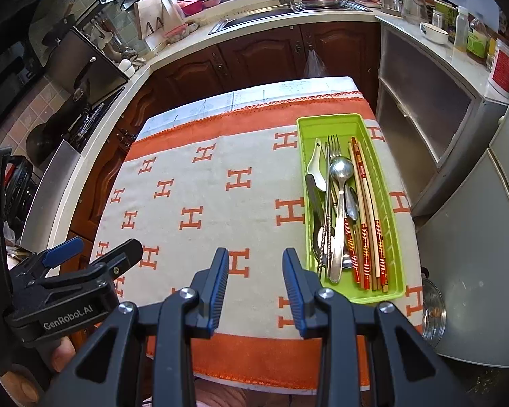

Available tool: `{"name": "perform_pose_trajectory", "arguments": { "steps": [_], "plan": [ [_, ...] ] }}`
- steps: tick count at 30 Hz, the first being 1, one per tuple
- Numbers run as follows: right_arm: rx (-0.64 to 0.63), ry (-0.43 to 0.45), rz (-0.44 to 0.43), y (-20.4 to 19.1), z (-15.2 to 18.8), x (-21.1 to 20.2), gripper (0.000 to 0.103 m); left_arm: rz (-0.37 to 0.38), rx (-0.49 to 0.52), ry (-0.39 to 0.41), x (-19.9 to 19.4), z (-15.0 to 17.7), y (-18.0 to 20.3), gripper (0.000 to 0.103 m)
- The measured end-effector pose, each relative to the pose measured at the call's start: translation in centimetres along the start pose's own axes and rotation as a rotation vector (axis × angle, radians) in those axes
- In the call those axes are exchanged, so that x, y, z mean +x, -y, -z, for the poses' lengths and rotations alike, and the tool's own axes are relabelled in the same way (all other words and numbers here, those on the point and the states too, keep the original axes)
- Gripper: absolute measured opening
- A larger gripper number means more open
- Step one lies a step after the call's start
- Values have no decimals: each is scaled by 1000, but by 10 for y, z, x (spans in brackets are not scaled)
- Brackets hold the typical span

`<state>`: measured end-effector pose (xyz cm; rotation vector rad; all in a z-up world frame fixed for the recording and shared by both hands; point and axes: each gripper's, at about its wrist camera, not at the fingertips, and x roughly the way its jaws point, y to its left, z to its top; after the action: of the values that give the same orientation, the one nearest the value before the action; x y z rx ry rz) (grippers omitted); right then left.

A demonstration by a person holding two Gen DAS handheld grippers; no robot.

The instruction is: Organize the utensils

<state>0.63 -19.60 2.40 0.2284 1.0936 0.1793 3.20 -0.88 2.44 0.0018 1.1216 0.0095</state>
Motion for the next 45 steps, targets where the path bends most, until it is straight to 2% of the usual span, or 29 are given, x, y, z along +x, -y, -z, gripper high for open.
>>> {"name": "perform_pose_trajectory", "arguments": {
  "steps": [19, 45],
  "plan": [
    [-65, 12, 5, -10, 0, -8, 33, 1, 24, 26, -12, 4, 13, 102],
    [-47, 7, -13, -8, -4, -7, 33, 8, 15, 14, -11, 2, 11, 102]
  ]
}}
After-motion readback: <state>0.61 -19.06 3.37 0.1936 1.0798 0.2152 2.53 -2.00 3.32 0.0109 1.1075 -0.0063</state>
